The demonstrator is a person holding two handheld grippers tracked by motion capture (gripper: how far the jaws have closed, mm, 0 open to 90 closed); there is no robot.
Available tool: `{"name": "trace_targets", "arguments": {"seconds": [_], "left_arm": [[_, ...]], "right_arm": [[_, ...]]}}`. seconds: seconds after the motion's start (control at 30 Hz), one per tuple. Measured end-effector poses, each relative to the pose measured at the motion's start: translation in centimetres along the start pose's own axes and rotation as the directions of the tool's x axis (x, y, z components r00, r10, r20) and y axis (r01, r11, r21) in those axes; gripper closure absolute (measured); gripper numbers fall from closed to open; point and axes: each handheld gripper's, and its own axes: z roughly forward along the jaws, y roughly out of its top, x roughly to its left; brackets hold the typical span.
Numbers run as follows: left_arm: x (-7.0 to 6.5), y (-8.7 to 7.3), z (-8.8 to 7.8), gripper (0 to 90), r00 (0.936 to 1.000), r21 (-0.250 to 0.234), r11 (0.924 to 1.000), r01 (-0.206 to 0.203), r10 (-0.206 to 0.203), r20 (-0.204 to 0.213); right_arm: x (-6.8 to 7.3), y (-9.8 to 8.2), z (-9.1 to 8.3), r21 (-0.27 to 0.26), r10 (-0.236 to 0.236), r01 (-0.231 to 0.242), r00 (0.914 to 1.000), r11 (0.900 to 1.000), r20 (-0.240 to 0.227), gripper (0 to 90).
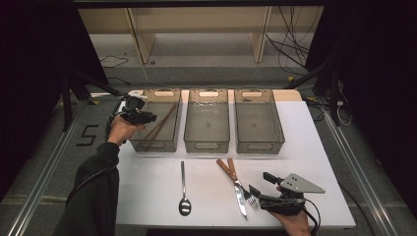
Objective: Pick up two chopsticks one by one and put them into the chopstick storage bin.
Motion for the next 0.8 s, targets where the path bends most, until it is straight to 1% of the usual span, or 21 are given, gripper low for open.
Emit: {"name": "trace_targets", "arguments": {"seconds": [0.03,0.1,0.13,0.23,0.27,0.33,0.37,0.43,0.47,0.57,0.63,0.67,0.73,0.77,0.8], "left_arm": [[-0.2,0.1,-0.2,56.0,0.9999,0.004,0.9999,0.010,-0.010,-0.006],[-0.5,0.3,-0.6,46.3,0.9995,0.003,0.9995,0.032,-0.032,-0.002],[-0.8,0.4,-0.9,42.6,0.9990,0.001,0.9990,0.045,-0.045,0.007],[-1.8,0.4,-1.7,35.7,0.9986,0.003,0.9989,0.047,-0.047,0.022],[-2.1,0.4,-1.9,34.6,0.9987,0.005,0.9990,0.045,-0.045,0.023],[-2.7,0.2,-2.6,31.3,0.9972,-0.003,0.9978,0.066,-0.066,0.036],[-3.0,0.0,-3.0,30.7,0.9952,-0.014,0.9964,0.084,-0.083,0.052],[-3.5,-0.6,-3.8,28.6,0.9890,-0.034,0.9915,0.125,-0.122,0.083],[-3.9,-0.9,-4.1,28.4,0.9878,-0.035,0.9908,0.131,-0.127,0.090],[-5.3,-2.4,-4.8,25.4,0.9879,-0.027,0.9913,0.129,-0.126,0.090],[-6.1,-3.5,-5.1,22.1,0.9841,-0.032,0.9902,0.136,-0.131,0.120],[-6.6,-4.0,-5.2,20.6,0.9832,-0.028,0.9907,0.133,-0.128,0.130],[-7.5,-5.1,-5.3,18.9,0.9845,-0.034,0.9918,0.124,-0.118,0.130],[-7.8,-5.3,-5.3,18.9,0.9854,-0.024,0.9924,0.120,-0.116,0.124],[-8.1,-5.5,-5.3,18.4,0.9865,-0.016,0.9939,0.109,-0.106,0.125]], "right_arm": [[0.0,0.0,0.0,-0.001,0.000,0.000,1.0000,1.000,0.001,29.8],[0.0,0.0,0.0,-0.001,0.000,0.000,1.0000,1.000,0.001,29.8],[0.0,0.0,0.0,-0.001,-0.002,0.002,1.0000,1.000,0.001,29.8],[0.0,0.0,0.0,-0.001,0.000,0.000,1.0000,1.000,0.001,29.8],[0.0,0.0,0.0,-0.001,-0.001,0.001,1.0000,1.000,0.002,29.8],[0.0,0.0,0.0,-0.001,0.000,0.000,1.0000,1.000,0.003,29.8],[0.0,0.0,0.0,-0.001,0.000,0.000,1.0000,1.000,0.003,29.8],[0.0,0.0,0.0,-0.002,0.000,0.000,1.0000,1.000,0.003,29.8],[0.0,0.0,0.0,-0.003,-0.001,0.001,1.0000,1.000,0.004,29.8],[0.1,0.0,0.0,0.000,0.000,0.000,1.0000,1.000,0.003,29.8],[0.1,0.0,-0.1,0.002,0.000,0.000,1.0000,1.000,0.002,29.8],[0.1,0.0,0.0,0.000,0.000,0.000,1.0000,1.000,0.002,29.8],[0.1,0.0,-0.1,-0.001,-0.001,0.001,1.0000,1.000,0.003,29.8],[0.1,0.0,-0.1,-0.002,-0.003,0.003,1.0000,1.000,0.004,29.8],[0.1,0.1,-0.1,-0.003,-0.003,0.003,1.0000,1.000,0.002,29.8]]}}
